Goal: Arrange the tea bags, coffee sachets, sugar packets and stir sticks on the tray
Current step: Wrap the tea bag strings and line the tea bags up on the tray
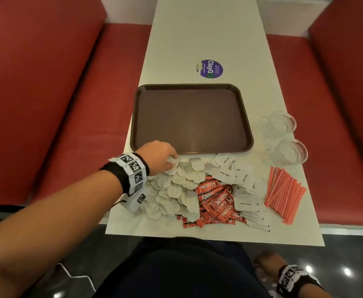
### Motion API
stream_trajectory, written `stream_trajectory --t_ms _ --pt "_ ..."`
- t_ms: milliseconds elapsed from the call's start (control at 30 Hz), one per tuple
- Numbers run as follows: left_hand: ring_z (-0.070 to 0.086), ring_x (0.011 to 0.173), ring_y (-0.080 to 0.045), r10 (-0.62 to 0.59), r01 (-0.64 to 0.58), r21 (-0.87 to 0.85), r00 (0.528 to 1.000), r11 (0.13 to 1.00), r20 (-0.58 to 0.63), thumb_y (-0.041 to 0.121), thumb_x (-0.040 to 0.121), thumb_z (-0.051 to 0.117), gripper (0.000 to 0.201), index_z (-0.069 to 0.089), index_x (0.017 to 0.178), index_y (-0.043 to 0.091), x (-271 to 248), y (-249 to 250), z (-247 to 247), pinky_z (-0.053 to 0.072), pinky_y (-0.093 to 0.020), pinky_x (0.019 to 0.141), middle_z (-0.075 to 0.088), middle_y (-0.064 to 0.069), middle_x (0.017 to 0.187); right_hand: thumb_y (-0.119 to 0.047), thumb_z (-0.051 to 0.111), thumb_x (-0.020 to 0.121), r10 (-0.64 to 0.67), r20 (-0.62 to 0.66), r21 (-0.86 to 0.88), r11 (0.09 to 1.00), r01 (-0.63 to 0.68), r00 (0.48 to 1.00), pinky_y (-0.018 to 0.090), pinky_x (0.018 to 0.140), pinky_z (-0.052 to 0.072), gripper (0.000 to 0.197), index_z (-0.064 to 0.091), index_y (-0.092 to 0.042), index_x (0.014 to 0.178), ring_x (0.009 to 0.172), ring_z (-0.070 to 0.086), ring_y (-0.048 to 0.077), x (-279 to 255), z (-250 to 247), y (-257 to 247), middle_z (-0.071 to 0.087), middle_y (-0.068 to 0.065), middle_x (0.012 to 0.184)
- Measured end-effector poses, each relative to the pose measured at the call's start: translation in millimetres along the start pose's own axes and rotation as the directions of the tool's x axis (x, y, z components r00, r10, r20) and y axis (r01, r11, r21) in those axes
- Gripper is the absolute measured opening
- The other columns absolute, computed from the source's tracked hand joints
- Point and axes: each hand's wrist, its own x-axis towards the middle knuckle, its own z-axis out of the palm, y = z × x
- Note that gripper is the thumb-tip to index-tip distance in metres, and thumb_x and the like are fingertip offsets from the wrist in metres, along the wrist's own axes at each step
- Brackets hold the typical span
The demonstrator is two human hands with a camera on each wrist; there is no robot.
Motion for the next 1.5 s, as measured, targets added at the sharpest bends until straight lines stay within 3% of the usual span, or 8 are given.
stream_trajectory --t_ms 167,400,567,733,867,1033,1200,1500 --pt "0.055 0.119 -0.019 -0.023 0.015 0.102 0.997 0.995 0.070 0.037 0.089 0.066 0.036 0.064 0.124 0.029 8 6 9 0.049 -0.040 0.096 0.058 0.008 0.131 -0.013 0.054 0.096 -0.022 0.056 -0.077 0.997 0.027 0.998 0.014 0.047 0.044 0.034 0.065 -0.013 0.064 0.056 0.065 0.012 -14 -2 -3 0.067 -0.004 0.060" --pt "0.061 0.099 -0.022 -0.018 -0.004 0.193 0.993 0.981 0.115 0.044 0.091 0.057 0.030 0.066 0.107 0.021 5 4 13 0.052 -0.038 0.084 0.065 0.001 0.108 -0.016 0.055 0.096 -0.057 0.028 -0.152 0.987 0.060 0.998 0.019 0.059 0.052 0.026 0.059 -0.024 0.071 0.069 0.064 0.011 -23 7 -9 0.066 -0.003 0.074" --pt "0.066 0.093 -0.022 0.003 -0.006 0.121 1.000 0.993 0.024 0.032 0.096 0.050 0.024 0.071 0.105 0.028 4 0 9 0.055 -0.036 0.079 0.072 0.002 0.103 -0.030 0.057 0.094 -0.207 0.084 -0.366 0.903 0.223 0.975 0.018 0.084 0.049 0.018 0.054 -0.033 0.077 0.093 0.063 0.011 -41 -4 -18 0.063 -0.008 0.091" --pt "0.066 0.097 -0.017 0.052 -0.056 -0.024 0.988 0.998 -0.143 0.031 0.099 0.050 0.023 0.070 0.110 0.031 -4 -8 -16 0.054 -0.039 0.086 0.072 0.008 0.106 -0.036 0.051 0.088 -0.279 0.199 -0.458 0.821 0.341 0.939 0.024 0.083 0.053 0.023 0.064 -0.024 0.073 0.089 0.069 0.009 -100 -49 -53 0.074 -0.004 0.089" --pt "0.060 0.095 -0.011 0.143 -0.175 -0.140 0.966 0.975 -0.216 0.030 0.100 0.054 0.019 0.072 0.109 0.030 -17 -7 -41 0.050 -0.038 0.089 0.059 0.015 0.098 -0.043 0.050 0.099 -0.533 0.158 -0.481 0.694 0.536 0.831 0.017 0.082 0.048 0.024 0.069 -0.029 0.102 0.084 0.061 -0.005 -160 -94 -131 0.069 -0.016 0.096" --pt "0.059 0.090 -0.003 0.273 -0.343 -0.236 0.918 0.909 -0.287 0.026 0.095 0.065 0.015 0.073 0.107 0.030 -36 1 -68 0.047 -0.026 0.085 0.061 0.016 0.092 -0.046 0.060 0.094 -0.857 -0.090 -0.410 0.496 0.766 0.507 0.021 0.083 0.051 0.044 0.052 -0.028 0.134 0.096 0.060 -0.003 -176 -123 -246 0.059 -0.016 0.123" --pt "0.066 0.087 -0.003 0.148 -0.370 -0.389 0.857 0.843 -0.494 0.020 0.087 0.076 0.019 0.073 0.104 0.025 -44 1 -80 0.053 -0.023 0.082 0.072 0.014 0.093 -0.041 0.064 0.091 -0.933 -0.143 -0.266 0.358 0.895 0.331 0.047 0.083 0.056 0.027 0.068 -0.019 0.106 0.087 0.069 0.019 -160 -115 -319 0.073 0.001 0.094" --pt "0.056 0.065 -0.008 -0.096 -0.155 -0.554 0.913 0.818 -0.397 0.032 0.084 0.078 0.015 0.073 0.088 0.018 -24 -34 -72 0.050 -0.031 0.066 0.071 -0.002 0.079 -0.014 0.075 0.088 -0.848 -0.348 0.163 0.365 0.916 0.400 0.036 0.056 0.054 0.021 0.062 0.001 0.083 0.057 0.071 0.025 -143 -120 -357 0.070 0.022 0.073"
